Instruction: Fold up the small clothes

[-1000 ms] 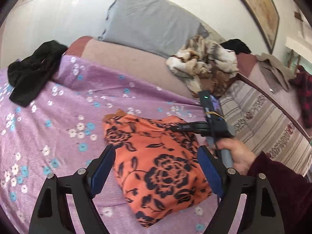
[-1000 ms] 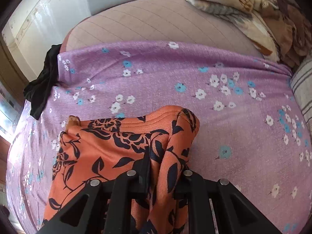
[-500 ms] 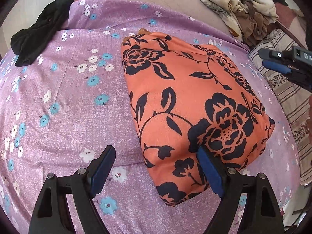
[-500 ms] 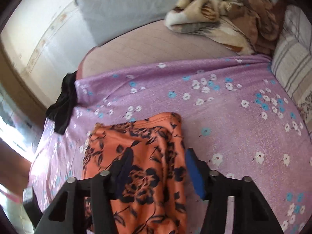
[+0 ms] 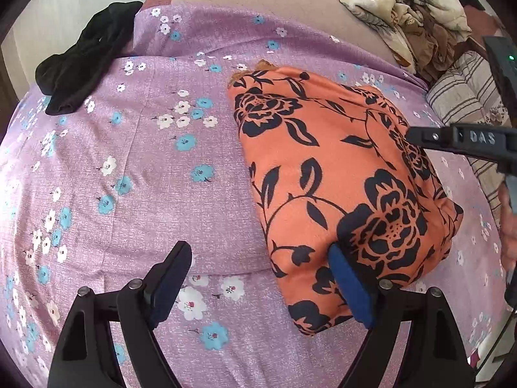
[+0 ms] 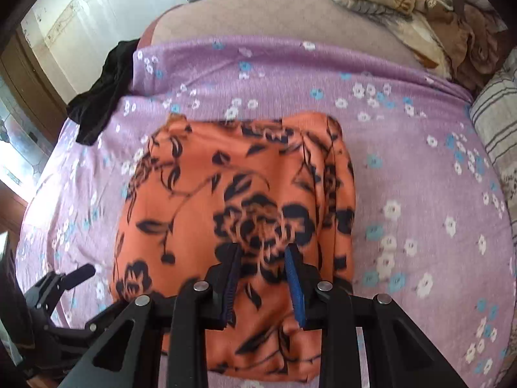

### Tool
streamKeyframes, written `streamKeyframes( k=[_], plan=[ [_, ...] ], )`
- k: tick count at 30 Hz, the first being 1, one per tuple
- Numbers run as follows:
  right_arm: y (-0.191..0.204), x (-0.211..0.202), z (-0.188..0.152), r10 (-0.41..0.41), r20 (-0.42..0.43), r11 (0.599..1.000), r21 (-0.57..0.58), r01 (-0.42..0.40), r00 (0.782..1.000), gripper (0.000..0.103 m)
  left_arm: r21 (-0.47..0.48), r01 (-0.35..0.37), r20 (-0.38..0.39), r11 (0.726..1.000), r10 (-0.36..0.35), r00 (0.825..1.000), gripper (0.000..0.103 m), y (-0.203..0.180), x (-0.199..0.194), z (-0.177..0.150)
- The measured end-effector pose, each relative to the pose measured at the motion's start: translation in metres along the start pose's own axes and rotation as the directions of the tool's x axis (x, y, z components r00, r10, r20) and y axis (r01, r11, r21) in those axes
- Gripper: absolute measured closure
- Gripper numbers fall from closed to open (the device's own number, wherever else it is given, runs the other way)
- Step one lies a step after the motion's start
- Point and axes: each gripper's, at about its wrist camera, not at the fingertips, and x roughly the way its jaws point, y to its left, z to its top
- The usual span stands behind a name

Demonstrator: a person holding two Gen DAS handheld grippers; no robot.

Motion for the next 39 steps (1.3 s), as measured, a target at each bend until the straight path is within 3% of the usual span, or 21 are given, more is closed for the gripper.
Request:
streamKeyframes(
  k=[2, 5, 8, 10, 13, 16, 18, 19, 21, 23, 29, 32, 34, 36, 37, 39],
  plan=[
    [-0.007, 0.016, 0.02, 0.024, -0.012, 0.997, 0.07, -0.023, 1.0, 0.073, -0.011, 0.014, -0.038, 1.0, -0.014, 0.999, 0.015, 0.006, 0.009, -0.001],
    [-0.018, 0.069, 0.037, 0.049, -0.114, 0.985, 0.172, -0.029, 0.992, 0.071, 0.008, 0.013, -0.068, 1.0, -0.013, 0.998, 0.015, 0.003, 0.022, -0.006],
    [-0.019, 0.074, 0.054, 0.047, -0.125, 0.977, 0.212, -0.02, 0.991, 0.071, 0.0, 0.019, -0.086, 1.0, -0.019, 0.996, 0.015, 0.005, 0.02, -0.005],
    [-0.01, 0.065, 0.065, 0.047, -0.112, 0.977, 0.213, -0.022, 0.993, 0.069, -0.01, 0.029, -0.094, 1.0, -0.029, 0.995, 0.015, 0.006, 0.02, -0.003],
    [0.016, 0.051, 0.083, 0.124, -0.027, 0.981, 0.152, -0.118, 0.992, 0.069, -0.039, 0.041, -0.099, 0.998, -0.044, 0.994, 0.014, 0.007, 0.023, -0.004],
    [0.046, 0.082, 0.094, 0.185, -0.082, 0.975, 0.137, -0.173, 0.979, 0.069, -0.044, 0.046, -0.101, 0.998, -0.05, 0.994, 0.013, 0.004, 0.025, -0.003],
    [0.061, 0.121, 0.094, 0.166, -0.169, 0.979, 0.145, -0.142, 0.972, 0.069, -0.047, 0.041, -0.094, 0.998, -0.045, 0.995, 0.012, 0.008, 0.025, -0.005],
    [0.062, 0.133, 0.091, 0.14, -0.175, 0.984, 0.137, -0.116, 0.975, 0.069, -0.047, 0.047, -0.095, 0.998, -0.051, 0.994, 0.012, 0.01, 0.026, -0.004],
    [0.061, 0.129, 0.093, 0.145, -0.108, 0.983, 0.128, -0.131, 0.984, 0.069, -0.053, 0.059, -0.106, 0.997, -0.064, 0.992, 0.011, 0.012, 0.027, -0.004],
    [0.052, 0.126, 0.093, 0.184, -0.116, 0.969, 0.185, -0.161, 0.976, 0.07, -0.068, 0.075, -0.117, 0.995, -0.082, 0.99, 0.011, 0.016, 0.027, -0.003],
    [0.02, 0.053, 0.065, 0.259, -0.031, 0.949, 0.197, -0.248, 0.965, 0.069, -0.13, 0.097, -0.075, 0.987, -0.108, 0.991, 0.011, 0.043, 0.014, 0.009],
    [0.011, 0.023, 0.035, 0.286, -0.045, 0.946, 0.17, -0.275, 0.957, 0.068, -0.138, 0.008, -0.084, 0.99, -0.02, 0.996, 0.012, 0.051, 0.019, 0.01],
    [0.011, 0.018, 0.007, 0.292, -0.091, 0.951, 0.135, -0.279, 0.952, 0.068, -0.09, -0.075, -0.135, 0.993, 0.062, 0.989, 0.012, 0.046, 0.035, 0.005],
    [0.014, 0.03, -0.026, 0.262, -0.152, 0.964, 0.087, -0.251, 0.953, 0.068, -0.018, -0.144, -0.12, 0.989, 0.141, 0.983, 0.015, 0.032, 0.04, 0.001],
    [0.015, 0.031, -0.039, 0.259, -0.126, 0.966, 0.049, -0.255, 0.958, 0.068, -0.011, -0.147, -0.108, 0.989, 0.145, 0.983, 0.015, 0.028, 0.036, 0.002],
    [0.011, 0.016, -0.048, 0.268, -0.075, 0.963, 0.031, -0.266, 0.961, 0.068, -0.046, -0.086, -0.093, 0.995, 0.082, 0.992, 0.015, 0.03, 0.029, 0.004]
  ],
)
